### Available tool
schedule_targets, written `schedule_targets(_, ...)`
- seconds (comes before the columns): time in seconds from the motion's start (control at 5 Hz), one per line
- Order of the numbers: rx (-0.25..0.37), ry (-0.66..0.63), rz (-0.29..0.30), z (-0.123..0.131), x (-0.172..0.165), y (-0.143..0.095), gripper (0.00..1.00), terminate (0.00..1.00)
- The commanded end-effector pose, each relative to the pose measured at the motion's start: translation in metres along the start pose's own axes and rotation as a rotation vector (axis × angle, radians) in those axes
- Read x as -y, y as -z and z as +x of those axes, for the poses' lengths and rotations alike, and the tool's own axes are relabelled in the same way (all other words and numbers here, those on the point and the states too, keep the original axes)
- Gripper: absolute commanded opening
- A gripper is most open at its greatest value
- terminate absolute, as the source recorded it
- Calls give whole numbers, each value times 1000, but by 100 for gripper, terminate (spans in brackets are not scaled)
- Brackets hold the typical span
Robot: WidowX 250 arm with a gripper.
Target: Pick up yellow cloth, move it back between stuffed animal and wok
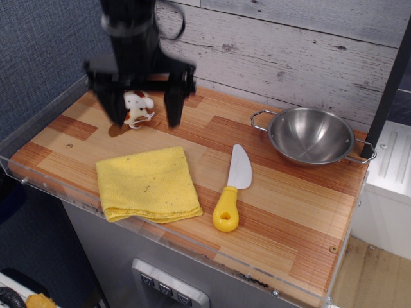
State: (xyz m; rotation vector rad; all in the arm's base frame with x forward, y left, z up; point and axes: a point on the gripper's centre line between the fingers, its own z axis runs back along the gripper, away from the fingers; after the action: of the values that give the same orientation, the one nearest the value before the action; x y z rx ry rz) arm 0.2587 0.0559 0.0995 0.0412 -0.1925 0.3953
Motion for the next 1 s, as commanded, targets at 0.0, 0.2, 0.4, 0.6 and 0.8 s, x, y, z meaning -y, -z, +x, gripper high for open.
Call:
schedule_targets(0.0,13,18,45,-5,-12,21,100,0)
schedule_targets(0.2,-12,18,51,-6,-11,37,100,0)
schedule_targets(0.4,-36,27,56,-8,-13,50,100,0)
schedule_targets(0.6,-67,42,55,-13,-19,61,100,0)
schedule_targets(0.8,-104,63,53,-25,-22,71,100,0)
